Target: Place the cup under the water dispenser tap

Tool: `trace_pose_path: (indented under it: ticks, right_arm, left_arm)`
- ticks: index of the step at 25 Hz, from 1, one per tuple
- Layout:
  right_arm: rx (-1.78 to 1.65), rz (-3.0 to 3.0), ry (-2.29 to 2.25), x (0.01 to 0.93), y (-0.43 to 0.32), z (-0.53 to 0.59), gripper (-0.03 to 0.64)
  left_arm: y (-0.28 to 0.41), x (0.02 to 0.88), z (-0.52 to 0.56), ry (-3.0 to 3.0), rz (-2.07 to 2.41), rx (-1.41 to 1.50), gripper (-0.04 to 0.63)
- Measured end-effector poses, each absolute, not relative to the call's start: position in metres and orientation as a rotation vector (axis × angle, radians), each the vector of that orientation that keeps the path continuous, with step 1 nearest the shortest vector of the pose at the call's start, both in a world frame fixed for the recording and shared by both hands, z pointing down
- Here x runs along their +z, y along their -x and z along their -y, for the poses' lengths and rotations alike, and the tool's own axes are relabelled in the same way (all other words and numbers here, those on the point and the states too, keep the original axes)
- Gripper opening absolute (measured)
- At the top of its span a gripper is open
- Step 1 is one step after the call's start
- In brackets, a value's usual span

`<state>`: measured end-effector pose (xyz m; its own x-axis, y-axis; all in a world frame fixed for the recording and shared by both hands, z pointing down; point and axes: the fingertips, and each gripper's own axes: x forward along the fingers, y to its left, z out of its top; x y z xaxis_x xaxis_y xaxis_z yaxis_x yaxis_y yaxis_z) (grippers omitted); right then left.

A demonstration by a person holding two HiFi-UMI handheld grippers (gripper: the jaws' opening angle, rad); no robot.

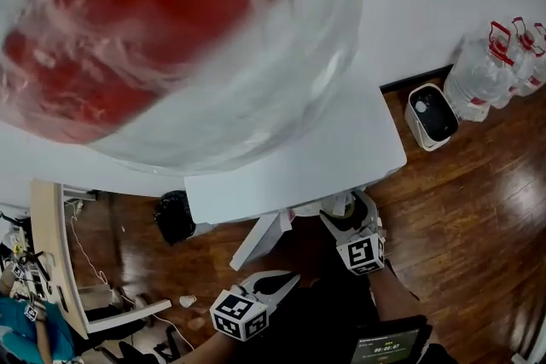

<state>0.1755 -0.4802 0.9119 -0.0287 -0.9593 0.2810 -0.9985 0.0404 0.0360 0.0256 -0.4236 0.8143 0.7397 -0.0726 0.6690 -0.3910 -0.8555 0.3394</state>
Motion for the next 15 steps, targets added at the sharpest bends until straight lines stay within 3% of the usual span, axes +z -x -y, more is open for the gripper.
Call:
trace_pose_path:
  ticks: [15]
  right_arm:
    - [0.315, 2.134, -2.036, 0.921, -0.181, 0.474, 0.370]
  left_arm:
    - [-0.028, 0.823, 0.411, -2.406, 0.321, 0.984, 0.003]
